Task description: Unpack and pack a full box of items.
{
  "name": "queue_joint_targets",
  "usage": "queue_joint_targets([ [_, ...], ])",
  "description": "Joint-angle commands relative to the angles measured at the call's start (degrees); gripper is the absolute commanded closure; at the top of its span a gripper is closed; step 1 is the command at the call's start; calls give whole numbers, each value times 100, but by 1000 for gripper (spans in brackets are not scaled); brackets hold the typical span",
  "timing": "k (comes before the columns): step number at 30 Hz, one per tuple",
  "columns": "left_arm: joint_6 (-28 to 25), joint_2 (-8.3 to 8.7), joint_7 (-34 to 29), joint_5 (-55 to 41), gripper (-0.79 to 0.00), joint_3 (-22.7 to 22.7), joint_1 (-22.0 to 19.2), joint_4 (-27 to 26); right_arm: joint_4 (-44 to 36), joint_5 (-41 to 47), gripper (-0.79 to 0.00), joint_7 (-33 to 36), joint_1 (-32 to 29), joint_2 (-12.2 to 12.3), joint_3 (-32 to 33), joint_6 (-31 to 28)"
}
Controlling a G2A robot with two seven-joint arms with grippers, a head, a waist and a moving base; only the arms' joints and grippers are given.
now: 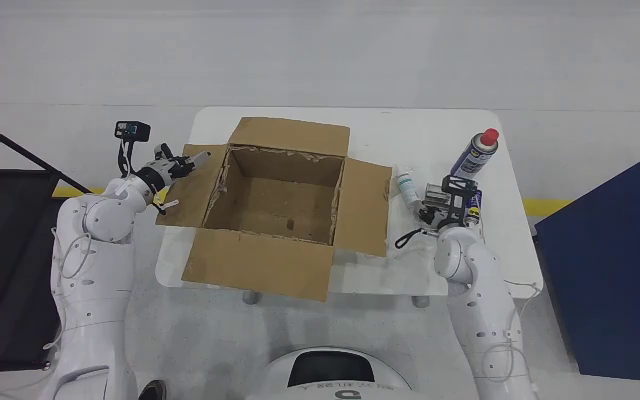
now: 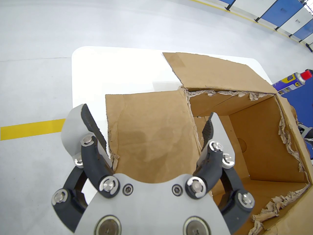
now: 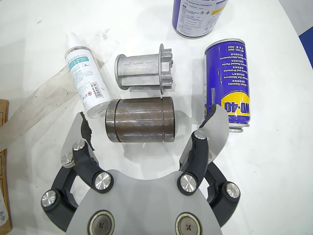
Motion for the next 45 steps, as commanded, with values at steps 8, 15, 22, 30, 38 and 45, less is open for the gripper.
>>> queue_joint_targets([
  [8,0,0,0,0,-785,0,0,0,-415,125,-785,-158,-189,7,3,-137],
  [15,0,0,0,0,-785,0,0,0,-1449,471,-785,-967,-914,31,202,-564],
  [22,0,0,0,0,-785,0,0,0,-2147,584,-785,-1515,-1442,31,234,-684],
  [30,0,0,0,0,-785,0,0,0,-2147,584,-785,-1515,-1442,31,234,-684],
  [38,0,0,0,0,-785,0,0,0,-2147,584,-785,-1515,-1442,31,234,-684],
  [45,0,0,0,0,-785,0,0,0,-1864,477,-785,-1349,-1257,38,209,-603],
])
